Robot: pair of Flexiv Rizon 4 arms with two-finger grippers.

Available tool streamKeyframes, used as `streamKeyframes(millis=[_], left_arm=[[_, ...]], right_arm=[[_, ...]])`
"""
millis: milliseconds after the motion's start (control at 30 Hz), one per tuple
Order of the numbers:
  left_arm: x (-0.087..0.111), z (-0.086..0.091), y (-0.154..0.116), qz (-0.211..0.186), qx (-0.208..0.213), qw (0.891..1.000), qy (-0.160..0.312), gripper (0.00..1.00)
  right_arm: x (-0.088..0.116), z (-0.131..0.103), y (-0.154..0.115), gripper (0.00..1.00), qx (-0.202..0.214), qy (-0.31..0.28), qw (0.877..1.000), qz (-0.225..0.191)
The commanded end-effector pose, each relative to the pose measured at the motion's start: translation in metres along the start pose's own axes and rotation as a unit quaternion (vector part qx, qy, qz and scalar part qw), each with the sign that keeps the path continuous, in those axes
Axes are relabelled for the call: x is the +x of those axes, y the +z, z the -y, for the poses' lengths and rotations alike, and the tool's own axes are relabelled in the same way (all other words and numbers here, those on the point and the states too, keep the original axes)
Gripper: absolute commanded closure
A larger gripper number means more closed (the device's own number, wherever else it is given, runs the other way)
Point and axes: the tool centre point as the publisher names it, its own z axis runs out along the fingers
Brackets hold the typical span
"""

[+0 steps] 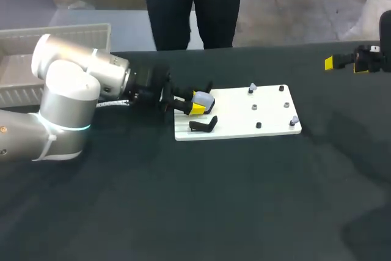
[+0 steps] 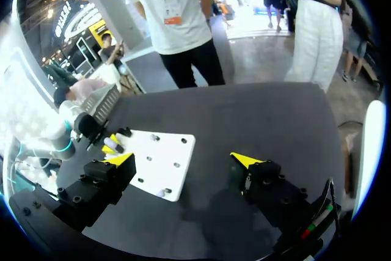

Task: Pick up each earbud case from the left stands, insert the matching earbuds, close the lid, and place the case in the box.

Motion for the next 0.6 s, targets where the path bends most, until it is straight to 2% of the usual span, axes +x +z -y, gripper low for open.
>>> streamKeyframes(millis=[33,333,600], left_arm=[[0.003,0.0,0.0,0.002,0.003,1.0,0.002,1.0],[-0.001,-0.003,-0.01,0.001,-0.008,1.0,0.009,1.0],[-0.02,0.005,-0.019,0.011,-0.011,1.0,0.021,1.0]], right_arm=[[0.0,0.001,0.0,0.0,-0.001,-0.001,1.0,0.0],[0.0,0.001,0.0,0.0,-0.001,-0.001,1.0,0.0],[0.0,0.001,0.0,0.0,-0.001,-0.001,1.0,0.0]])
